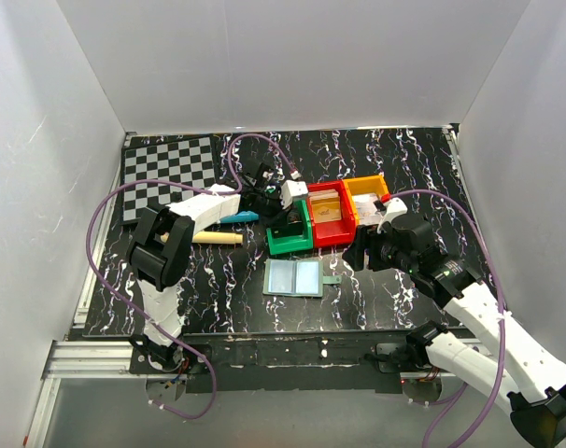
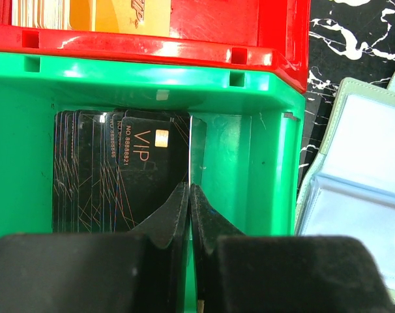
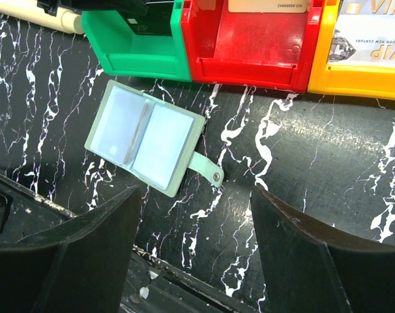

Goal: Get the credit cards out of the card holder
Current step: Place the credit card in the storage box.

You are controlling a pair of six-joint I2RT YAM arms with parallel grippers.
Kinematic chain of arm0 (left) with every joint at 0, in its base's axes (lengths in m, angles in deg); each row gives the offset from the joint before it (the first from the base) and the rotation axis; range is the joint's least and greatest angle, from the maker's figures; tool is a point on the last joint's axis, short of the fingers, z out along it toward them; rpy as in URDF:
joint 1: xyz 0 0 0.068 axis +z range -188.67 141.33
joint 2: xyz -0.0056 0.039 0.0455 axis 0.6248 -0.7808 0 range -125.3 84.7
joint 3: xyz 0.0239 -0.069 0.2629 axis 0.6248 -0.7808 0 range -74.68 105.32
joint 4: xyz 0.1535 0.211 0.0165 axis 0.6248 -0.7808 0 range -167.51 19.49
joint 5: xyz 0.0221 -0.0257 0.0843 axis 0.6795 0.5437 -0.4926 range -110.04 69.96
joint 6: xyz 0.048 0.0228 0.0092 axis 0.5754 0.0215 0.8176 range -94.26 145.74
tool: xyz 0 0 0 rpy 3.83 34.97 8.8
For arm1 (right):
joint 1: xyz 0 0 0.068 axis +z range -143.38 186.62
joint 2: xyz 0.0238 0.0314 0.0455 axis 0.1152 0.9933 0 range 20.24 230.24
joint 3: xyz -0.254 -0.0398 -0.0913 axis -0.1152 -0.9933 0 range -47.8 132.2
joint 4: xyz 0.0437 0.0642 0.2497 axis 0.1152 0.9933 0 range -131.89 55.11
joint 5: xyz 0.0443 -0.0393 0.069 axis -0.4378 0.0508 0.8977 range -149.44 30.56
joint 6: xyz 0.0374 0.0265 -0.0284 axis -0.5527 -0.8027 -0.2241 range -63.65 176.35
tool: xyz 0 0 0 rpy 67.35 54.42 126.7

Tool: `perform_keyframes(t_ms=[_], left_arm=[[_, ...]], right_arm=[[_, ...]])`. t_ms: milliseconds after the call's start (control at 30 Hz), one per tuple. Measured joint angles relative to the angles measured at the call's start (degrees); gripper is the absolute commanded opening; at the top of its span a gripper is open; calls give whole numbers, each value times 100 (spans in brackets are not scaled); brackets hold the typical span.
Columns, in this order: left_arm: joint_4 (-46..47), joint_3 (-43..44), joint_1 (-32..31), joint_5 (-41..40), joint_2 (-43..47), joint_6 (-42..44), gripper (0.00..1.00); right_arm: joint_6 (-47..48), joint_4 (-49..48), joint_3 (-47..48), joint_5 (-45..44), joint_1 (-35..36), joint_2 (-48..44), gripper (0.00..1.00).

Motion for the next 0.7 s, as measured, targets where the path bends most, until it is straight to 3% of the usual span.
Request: perform_keyframes(t_ms=[200, 700], left_arm=[[22, 0, 0, -50, 0, -92, 0], [122, -2, 0, -225, 0, -107, 15]], right_arm=[[-33, 0, 0, 107, 0, 4, 76], [-81, -2, 0, 173, 0, 17, 76]])
